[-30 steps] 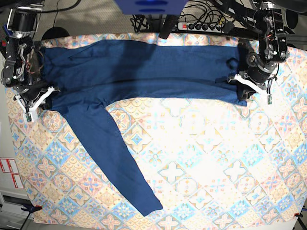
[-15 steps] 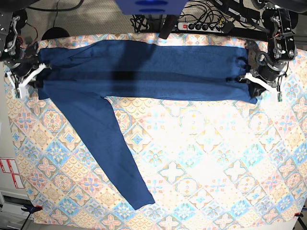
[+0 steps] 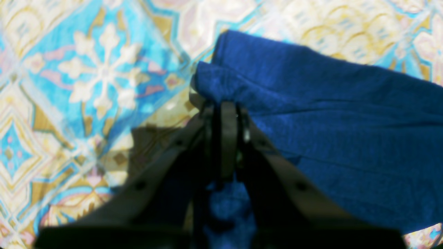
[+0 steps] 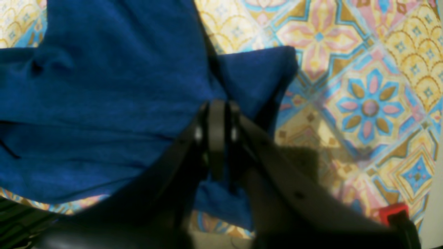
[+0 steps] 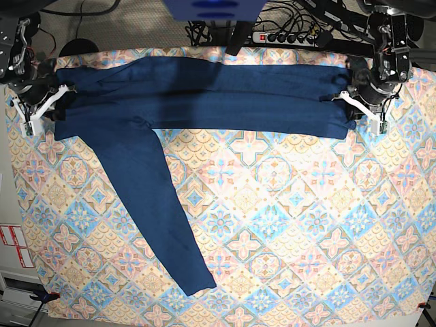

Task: Fold the T-shirt properly
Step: 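Fold the shirt's hem half up over the shoulders with both grippers, then grasp the sleeve near the right gripper and fold it across the shirt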

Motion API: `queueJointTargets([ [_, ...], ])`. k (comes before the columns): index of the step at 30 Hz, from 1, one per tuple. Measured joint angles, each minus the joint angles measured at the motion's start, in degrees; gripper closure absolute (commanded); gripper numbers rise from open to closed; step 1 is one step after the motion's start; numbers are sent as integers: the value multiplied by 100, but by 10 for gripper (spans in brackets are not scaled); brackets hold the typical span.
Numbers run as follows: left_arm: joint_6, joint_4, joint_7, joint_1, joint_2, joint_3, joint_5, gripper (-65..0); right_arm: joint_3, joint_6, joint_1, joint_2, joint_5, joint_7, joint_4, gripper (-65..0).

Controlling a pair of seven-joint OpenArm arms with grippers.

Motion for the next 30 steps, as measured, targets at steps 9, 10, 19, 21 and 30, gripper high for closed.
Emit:
queueJointTargets([
  [9, 13, 50, -7, 33, -203, 293, -57, -399, 468, -4, -39, -72, -640, 2, 9, -206],
  [10, 0, 98, 22, 33, -184, 256, -129, -407, 549, -55, -24, -149, -649, 37, 9, -206],
  [19, 68, 636, -17, 11, 518, -1032, -1099, -420, -417, -15, 1185, -317, -649, 2, 168, -210],
  [21, 20, 730, 61, 15, 575, -990, -1340, -420, -898, -11, 1659, -343, -798, 98, 162, -210],
  [30, 46, 962, 24, 203, 584, -1060, -2199, -420, -2920, -2, 3814, -608, -2850, 116, -2006, -210],
])
